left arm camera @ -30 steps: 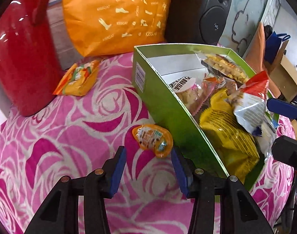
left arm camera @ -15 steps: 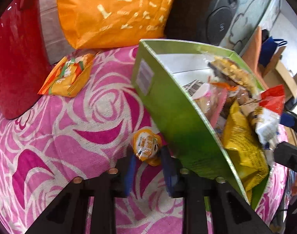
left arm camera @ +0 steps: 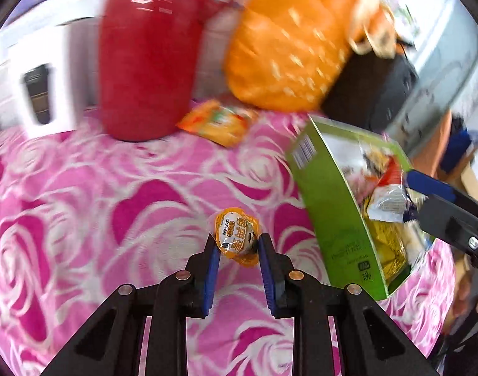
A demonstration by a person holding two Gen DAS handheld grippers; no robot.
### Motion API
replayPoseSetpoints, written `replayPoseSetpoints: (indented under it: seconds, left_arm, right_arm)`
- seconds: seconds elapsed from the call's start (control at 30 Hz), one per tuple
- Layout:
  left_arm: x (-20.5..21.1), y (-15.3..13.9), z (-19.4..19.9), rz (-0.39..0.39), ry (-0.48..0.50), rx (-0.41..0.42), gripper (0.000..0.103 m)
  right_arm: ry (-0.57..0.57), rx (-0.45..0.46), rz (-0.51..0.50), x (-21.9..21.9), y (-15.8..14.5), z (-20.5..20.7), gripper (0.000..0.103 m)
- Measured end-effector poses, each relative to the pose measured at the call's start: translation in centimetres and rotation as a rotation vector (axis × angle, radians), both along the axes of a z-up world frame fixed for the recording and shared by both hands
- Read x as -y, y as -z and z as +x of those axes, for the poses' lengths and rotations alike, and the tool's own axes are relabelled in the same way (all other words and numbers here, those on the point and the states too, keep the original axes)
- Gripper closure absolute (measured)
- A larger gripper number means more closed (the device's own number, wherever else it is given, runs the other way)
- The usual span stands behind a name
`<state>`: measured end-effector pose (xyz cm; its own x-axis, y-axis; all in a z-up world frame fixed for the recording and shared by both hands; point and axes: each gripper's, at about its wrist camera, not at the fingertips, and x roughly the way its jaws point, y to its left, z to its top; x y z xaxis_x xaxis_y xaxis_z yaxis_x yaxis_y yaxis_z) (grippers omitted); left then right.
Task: Organize snacks
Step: 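Grasp the orange candy cup with the left tool while the right tool grasps the orange-green packet, then carry both items into the green box and open both tools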
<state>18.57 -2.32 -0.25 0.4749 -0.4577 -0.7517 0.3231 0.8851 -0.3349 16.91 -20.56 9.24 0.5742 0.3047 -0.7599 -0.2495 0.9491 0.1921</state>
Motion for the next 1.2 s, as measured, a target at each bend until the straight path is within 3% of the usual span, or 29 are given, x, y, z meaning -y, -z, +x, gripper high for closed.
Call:
replayPoseSetpoints:
  seconds: [0.2,0.53,0.67,0.7,0.73,0.87,1.0,1.2]
  left_arm:
    - [-3.4,-0.7,0.0,-0.004,-0.123,0.035,0.078]
    - [-6.5,-0.2,0.6,0.005,-0.148,0.037,0.078]
    - [-7.0,0.8,1.5,0.007,-0.161,-0.009,0.078]
    - [-7.1,1.1,1.7,0.008,-0.164,-0.018,0.078]
    - [-7.1,1.2,1.7,0.008,-0.164,-0.023,0.078]
    - [-7.2,1.3,1.7,0.007,-0.167,-0.030,0.078]
    - [-6.8,0.7,1.2,-0.001,-0.163,-0.024,0.078]
    - [-6.0,-2.1,-0.9,0.010,-0.154,0.026,0.078]
  right_arm:
    - [-0.123,-0.048,-0.080,-4.6,1.5,6.3,0.013]
    - [-0.159,-0.191,-0.344,-7.7,8.2,15.0,0.013]
    - [-0.168,-0.231,-0.446,-8.5,10.2,16.7,0.014]
    - [-0.170,-0.233,-0.469,-8.6,10.6,16.9,0.019]
    - [-0.163,-0.239,-0.508,-8.7,11.1,17.0,0.045]
    - [-0.178,-0.240,-0.461,-8.3,10.6,16.0,0.069]
    - [-0.203,-0.220,-0.401,-8.2,8.9,13.6,0.072]
    - [-0.216,-0.119,-0.264,-7.1,4.6,7.8,0.073]
